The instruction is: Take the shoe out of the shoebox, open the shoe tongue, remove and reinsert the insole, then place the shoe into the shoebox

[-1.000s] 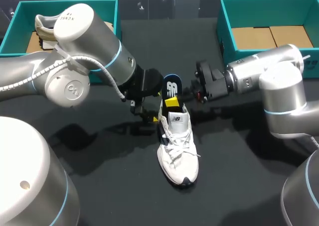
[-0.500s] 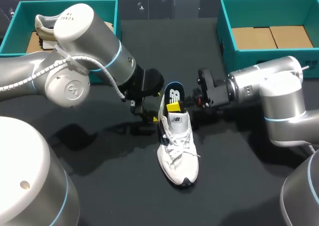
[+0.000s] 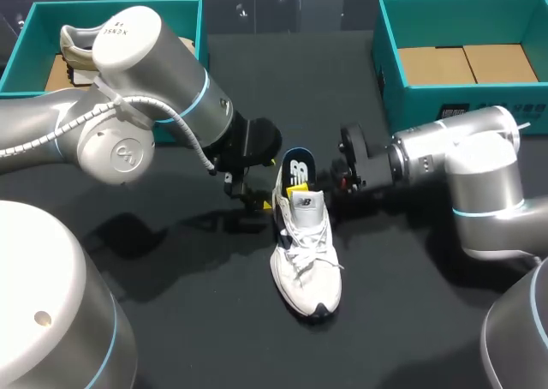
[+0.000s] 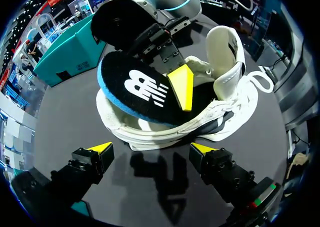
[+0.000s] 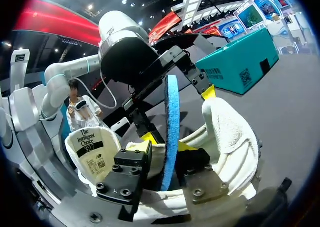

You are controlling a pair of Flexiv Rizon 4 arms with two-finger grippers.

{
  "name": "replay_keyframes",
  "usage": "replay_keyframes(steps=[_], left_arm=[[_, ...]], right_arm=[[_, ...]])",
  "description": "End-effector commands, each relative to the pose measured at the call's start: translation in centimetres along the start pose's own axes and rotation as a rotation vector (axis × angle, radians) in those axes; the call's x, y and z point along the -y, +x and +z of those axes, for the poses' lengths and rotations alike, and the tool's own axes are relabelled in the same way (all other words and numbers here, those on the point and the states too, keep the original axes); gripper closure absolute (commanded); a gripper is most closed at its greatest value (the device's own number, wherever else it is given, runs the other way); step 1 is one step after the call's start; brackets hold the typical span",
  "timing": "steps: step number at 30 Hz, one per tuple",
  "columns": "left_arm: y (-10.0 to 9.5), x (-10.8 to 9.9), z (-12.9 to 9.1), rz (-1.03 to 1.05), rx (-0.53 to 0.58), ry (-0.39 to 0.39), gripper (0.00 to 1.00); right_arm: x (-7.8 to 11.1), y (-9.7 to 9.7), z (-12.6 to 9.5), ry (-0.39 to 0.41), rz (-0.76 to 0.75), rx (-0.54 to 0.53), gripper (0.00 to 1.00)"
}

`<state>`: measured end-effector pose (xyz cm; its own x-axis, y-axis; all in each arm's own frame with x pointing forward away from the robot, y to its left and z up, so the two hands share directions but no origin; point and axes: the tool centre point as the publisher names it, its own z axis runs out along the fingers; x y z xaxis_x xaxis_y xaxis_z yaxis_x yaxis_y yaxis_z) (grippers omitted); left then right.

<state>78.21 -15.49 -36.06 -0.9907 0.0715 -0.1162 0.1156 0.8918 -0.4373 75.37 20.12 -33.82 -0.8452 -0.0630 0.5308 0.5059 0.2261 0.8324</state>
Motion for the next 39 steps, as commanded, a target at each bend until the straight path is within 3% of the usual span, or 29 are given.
replay_keyframes(steps=[1, 8, 9, 11, 12, 18, 24, 31, 35, 39], left_arm=[[0.1, 0.0, 0.0, 0.001, 0.001, 0.0, 0.0], [0.1, 0.0, 0.0, 0.001, 0.001, 0.0, 0.0], [0.1, 0.0, 0.0, 0.001, 0.001, 0.0, 0.0], [0.1, 0.0, 0.0, 0.001, 0.001, 0.0, 0.0], [0.1, 0.0, 0.0, 0.001, 0.001, 0.0, 0.0], [0.1, 0.0, 0.0, 0.001, 0.001, 0.0, 0.0], [0.1, 0.0, 0.0, 0.001, 0.001, 0.0, 0.0], [0.1, 0.0, 0.0, 0.001, 0.001, 0.0, 0.0], [0.1, 0.0, 0.0, 0.001, 0.001, 0.0, 0.0], [0.1, 0.0, 0.0, 0.001, 0.001, 0.0, 0.0]], right_arm=[[-1.5, 0.7, -0.5, 0.036, -0.012, 0.026, 0.69], [-2.6, 0.0, -1.1, 0.051, -0.019, 0.049, 0.75], [-2.8, -0.2, -1.1, 0.051, -0.017, 0.047, 0.8], [-2.9, -0.7, -1.1, 0.047, -0.007, 0.038, 0.99], [-2.9, -1.0, -1.1, 0.046, 0.0, 0.034, 1.0], [-1.7, -2.1, -0.7, 0.04, 0.069, 0.012, 1.0], [0.3, -1.7, -0.9, 0.038, 0.145, 0.005, 1.0], [0.9, -0.8, -1.1, 0.034, 0.146, 0.032, 1.0], [-0.1, 0.0, -1.2, 0.037, 0.095, 0.053, 0.65], [-1.2, 0.1, -1.3, 0.057, 0.055, 0.071, 0.68]])
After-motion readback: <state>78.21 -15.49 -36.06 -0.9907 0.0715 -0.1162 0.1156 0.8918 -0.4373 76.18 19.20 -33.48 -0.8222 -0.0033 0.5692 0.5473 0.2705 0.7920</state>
